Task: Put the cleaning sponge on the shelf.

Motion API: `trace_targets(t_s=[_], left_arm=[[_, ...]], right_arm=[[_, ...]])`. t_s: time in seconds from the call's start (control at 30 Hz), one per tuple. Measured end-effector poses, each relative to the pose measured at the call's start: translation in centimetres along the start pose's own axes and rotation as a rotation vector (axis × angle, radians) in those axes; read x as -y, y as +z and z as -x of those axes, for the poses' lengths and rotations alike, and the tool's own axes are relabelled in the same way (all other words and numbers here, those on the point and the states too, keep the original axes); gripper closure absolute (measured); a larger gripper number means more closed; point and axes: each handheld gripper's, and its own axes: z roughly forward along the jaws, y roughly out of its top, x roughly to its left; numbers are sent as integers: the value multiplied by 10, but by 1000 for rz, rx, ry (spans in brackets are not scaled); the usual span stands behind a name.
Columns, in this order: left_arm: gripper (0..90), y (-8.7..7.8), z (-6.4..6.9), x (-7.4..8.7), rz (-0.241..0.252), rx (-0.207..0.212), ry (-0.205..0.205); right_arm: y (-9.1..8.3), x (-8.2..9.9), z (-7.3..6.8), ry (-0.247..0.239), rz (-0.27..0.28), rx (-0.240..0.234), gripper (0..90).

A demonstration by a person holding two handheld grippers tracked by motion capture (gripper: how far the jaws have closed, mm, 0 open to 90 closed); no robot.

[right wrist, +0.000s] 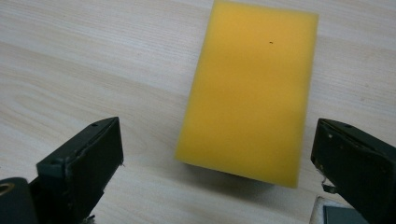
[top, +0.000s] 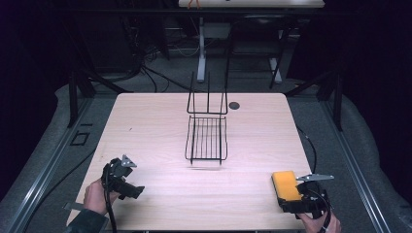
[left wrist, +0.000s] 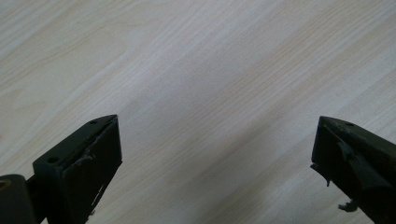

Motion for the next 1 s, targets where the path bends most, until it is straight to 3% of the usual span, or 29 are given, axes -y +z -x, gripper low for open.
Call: trace_targets(t_s=[0.27, 0.43, 0.57, 1.0], left_arm=[[9, 1, 1, -1, -11, 12, 0], [9, 1, -2, 0, -17, 18, -20], [10, 2, -1, 0, -25, 19, -20], [10, 3, 0, -1, -37, 25, -16]], right_arm=[[9, -2, -1, -24, -49, 15, 0], [16, -5, 7, -15, -72, 34, 0], [18, -7, 5, -37, -82, 11, 171], [23, -9, 2, -45, -113, 37, 205]])
